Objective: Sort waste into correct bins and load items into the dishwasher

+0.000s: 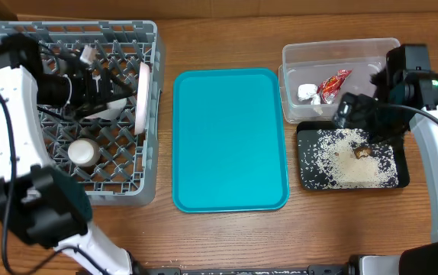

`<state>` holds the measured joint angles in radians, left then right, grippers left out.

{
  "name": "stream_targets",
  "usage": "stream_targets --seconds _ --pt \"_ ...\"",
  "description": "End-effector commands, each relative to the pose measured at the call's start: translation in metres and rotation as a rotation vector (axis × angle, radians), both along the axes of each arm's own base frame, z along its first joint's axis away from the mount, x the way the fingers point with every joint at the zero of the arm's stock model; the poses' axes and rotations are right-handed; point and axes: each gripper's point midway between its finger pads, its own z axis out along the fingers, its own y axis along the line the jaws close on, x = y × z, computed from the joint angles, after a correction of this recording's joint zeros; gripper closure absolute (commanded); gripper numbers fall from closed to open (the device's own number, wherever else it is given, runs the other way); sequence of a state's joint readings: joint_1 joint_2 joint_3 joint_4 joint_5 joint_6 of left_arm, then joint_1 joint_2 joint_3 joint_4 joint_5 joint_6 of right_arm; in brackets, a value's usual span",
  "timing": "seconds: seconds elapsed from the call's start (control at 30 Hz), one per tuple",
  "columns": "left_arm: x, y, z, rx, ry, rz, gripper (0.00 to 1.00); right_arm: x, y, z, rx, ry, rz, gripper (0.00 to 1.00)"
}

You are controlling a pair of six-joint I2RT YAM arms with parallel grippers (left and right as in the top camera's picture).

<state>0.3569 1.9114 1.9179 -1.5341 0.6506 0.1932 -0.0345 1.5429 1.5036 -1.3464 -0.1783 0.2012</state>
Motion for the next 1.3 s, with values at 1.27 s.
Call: stream_targets --seconds 1.27 --pt "-0.189 -0.03 0.04 0.446 -0.494 0.216 0.0 -0.076 -0.012 0.055 -0.153 -0.637 -0.114 0.0"
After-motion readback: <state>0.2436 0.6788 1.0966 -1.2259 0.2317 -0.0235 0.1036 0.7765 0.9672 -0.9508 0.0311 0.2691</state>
